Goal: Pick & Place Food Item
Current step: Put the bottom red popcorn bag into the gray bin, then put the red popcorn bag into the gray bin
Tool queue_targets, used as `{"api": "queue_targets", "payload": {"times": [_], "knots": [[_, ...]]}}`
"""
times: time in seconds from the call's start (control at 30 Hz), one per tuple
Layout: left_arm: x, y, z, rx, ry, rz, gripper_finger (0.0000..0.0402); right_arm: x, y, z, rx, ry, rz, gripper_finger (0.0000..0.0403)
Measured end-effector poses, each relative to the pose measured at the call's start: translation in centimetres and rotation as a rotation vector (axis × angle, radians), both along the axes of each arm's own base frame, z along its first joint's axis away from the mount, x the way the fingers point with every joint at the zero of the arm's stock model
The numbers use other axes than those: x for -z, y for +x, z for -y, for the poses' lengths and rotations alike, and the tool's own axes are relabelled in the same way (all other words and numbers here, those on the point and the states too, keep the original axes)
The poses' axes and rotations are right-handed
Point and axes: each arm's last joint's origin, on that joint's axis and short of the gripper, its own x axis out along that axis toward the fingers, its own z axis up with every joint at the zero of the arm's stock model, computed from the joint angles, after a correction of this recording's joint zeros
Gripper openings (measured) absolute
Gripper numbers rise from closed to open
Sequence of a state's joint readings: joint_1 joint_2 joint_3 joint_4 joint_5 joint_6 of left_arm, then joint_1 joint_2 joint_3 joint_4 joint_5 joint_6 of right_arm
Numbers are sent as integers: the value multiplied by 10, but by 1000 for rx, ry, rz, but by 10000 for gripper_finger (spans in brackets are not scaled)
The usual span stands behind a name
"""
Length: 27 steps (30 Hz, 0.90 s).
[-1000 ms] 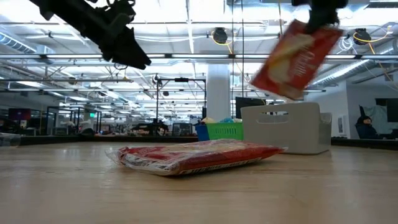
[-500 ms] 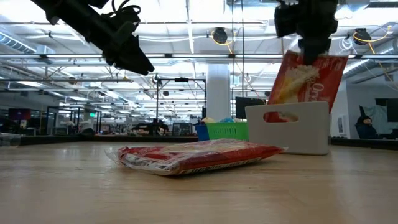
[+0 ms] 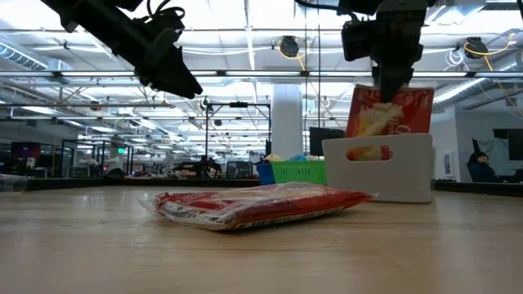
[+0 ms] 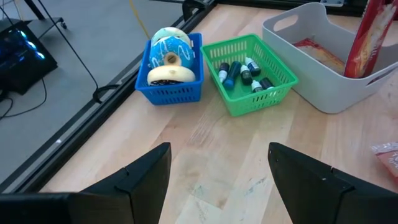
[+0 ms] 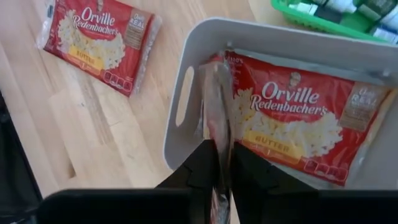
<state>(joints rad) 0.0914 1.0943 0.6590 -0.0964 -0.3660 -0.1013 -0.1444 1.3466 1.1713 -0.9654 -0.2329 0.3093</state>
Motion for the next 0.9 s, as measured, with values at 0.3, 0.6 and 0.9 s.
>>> {"api": "queue_targets", "payload": {"times": [0.3, 0.6, 0.9], "knots": [[0, 0, 0, 0, -1, -5, 271, 0, 2, 2, -24, -74, 16, 103], [0, 0, 0, 2, -2, -5, 271, 0, 0, 7, 11, -241, -11, 159], [0, 0, 0, 2, -2, -5, 271, -1, -1, 13, 24, -462, -51, 162]]}}
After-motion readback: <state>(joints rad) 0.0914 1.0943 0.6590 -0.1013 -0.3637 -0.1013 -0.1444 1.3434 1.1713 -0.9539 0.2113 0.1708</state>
